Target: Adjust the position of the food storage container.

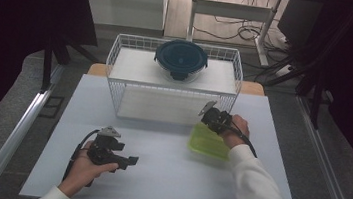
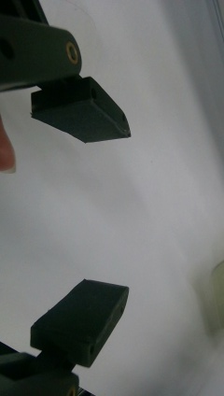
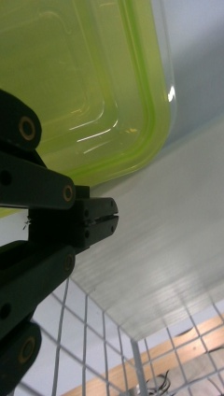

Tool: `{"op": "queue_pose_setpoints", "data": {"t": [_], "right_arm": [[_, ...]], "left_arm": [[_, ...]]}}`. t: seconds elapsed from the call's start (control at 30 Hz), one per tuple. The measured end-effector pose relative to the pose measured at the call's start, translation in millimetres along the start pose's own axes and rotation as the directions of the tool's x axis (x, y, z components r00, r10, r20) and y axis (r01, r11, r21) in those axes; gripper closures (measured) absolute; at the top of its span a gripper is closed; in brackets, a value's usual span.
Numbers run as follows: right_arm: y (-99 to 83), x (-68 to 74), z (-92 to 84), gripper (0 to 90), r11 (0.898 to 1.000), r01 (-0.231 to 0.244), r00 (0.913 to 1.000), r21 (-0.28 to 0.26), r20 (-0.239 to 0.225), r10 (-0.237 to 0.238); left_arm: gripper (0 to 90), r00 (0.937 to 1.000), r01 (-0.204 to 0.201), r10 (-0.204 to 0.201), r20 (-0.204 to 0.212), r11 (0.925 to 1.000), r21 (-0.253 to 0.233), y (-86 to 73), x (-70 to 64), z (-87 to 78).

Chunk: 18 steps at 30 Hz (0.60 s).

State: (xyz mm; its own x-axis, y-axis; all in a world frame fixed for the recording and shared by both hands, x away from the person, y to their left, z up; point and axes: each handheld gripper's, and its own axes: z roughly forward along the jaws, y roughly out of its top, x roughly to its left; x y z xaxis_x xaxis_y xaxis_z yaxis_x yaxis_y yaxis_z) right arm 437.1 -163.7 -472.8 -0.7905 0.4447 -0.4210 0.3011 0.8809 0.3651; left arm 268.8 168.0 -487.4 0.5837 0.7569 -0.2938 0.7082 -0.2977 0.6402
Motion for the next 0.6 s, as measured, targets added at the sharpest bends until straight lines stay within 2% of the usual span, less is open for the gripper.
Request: {"op": "queue_pose_setpoints", "data": {"t": [0.07,0.3,0.6], "right_arm": [[0.5,3.4,-1.6,88.8,1.0,0.018,0.9998,0.003,0.0,-0.018],[5.0,17.9,-8.6,88.8,0.997,0.074,0.9958,-0.009,-0.054,-0.075],[7.1,28.5,-14.9,88.8,0.993,0.116,0.9885,-0.008,-0.097,-0.116]], "left_arm": [[21.1,1.0,0.0,0.0,0.001,1.0,-0.001,0.0,-0.3,-0.1],[21.1,1.0,0.002,-0.002,0.001,1.0,-0.003,0.2,-1.2,-0.8],[21.1,1.0,-0.002,0.002,0.0,1.0,0.002,0.2,-1.0,0.2]]}}
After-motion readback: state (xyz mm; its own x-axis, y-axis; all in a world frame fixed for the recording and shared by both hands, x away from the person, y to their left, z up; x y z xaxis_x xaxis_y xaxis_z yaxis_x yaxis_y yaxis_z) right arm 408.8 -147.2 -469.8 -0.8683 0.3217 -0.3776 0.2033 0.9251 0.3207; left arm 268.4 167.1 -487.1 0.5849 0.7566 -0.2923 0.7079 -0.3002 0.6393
